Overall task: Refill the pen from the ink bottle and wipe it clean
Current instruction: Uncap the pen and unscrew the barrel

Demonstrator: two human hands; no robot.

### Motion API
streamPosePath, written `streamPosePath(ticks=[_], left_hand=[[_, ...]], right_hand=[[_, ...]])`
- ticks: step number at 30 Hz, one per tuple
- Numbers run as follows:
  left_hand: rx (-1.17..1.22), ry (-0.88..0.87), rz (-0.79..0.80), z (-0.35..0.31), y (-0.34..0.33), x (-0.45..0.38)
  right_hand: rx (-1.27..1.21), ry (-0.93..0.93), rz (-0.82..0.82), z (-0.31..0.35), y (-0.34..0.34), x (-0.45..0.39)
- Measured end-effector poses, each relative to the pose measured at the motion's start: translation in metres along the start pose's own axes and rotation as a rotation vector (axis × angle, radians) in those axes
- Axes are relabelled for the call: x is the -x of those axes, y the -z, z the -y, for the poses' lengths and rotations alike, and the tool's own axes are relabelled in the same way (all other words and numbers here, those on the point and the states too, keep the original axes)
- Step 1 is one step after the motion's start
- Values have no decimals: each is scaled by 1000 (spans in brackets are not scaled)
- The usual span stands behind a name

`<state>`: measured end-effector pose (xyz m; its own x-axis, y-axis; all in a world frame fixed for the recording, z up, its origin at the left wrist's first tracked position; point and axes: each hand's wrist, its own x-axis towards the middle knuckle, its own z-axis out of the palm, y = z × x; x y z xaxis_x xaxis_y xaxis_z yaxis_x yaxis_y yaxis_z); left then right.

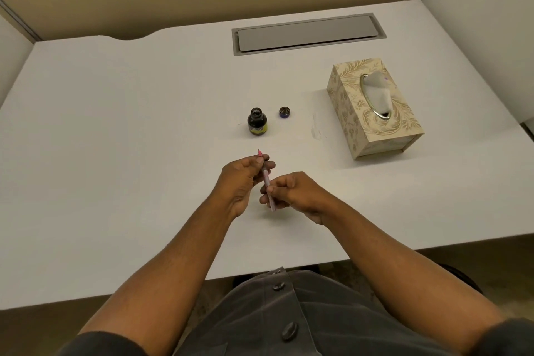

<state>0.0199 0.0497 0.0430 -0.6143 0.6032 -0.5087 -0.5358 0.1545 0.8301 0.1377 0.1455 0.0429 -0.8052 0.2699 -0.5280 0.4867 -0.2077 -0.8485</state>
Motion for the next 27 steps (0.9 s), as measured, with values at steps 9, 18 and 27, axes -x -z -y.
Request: streamPosePath(ticks=[9,18,27], left_hand=[[54,-26,-44,2,-3,-4],[106,-13,-25,-2,-6,-2],[137,26,8,-8,-4,-3]], right_hand=[[165,22,-120,6,-4,-2],[108,9,-175,9,-1,-3],[77,-55,44,15,4,1]])
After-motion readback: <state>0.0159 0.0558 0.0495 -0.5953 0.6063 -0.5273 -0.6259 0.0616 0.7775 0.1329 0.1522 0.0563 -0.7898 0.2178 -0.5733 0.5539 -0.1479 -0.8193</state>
